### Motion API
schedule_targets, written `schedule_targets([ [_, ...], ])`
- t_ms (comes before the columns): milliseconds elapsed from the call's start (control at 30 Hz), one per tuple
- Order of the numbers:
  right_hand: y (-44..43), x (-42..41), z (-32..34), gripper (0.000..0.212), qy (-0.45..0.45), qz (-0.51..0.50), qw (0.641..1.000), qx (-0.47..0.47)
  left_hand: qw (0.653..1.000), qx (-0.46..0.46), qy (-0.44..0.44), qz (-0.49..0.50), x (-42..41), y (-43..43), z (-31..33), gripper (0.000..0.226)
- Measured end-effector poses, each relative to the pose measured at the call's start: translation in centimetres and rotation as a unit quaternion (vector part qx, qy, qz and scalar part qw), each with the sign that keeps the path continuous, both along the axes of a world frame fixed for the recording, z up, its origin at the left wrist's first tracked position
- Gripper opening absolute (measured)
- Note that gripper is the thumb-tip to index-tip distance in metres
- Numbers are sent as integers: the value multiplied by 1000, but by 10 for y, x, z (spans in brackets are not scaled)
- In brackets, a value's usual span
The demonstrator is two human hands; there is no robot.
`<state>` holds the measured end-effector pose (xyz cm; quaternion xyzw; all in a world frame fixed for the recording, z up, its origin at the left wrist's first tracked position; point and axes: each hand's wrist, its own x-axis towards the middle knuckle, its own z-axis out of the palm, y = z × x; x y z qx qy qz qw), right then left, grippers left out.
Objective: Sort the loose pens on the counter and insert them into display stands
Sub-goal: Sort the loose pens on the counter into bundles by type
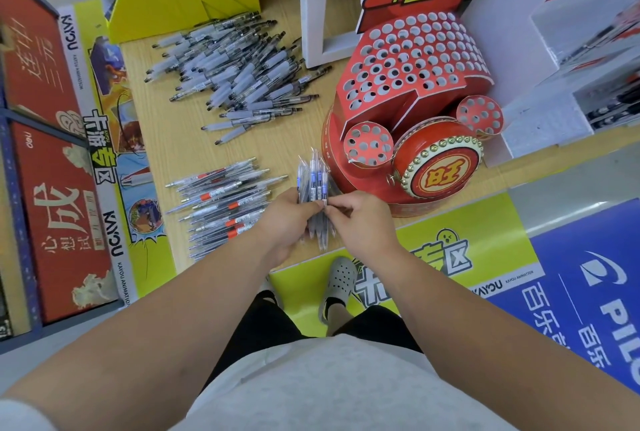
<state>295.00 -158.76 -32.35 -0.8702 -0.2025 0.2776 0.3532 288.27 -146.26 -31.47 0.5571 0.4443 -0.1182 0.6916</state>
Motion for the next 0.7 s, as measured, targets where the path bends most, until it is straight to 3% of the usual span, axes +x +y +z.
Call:
schedule_targets([
  [133,6,-1,5,14,-24,23,999,-12,998,-43,-7,51,0,0,0,21],
  [267,5,3,5,13,-24,19,999,-8,999,-39,-4,34,2,-1,2,16],
  [500,5,6,12,11,57,-62,996,28,997,-70,-19,26,-4,4,5,13],
  [700,9,1,17,32,136,-120,979,88,995,-85,-40,38,-4,5,8,24],
])
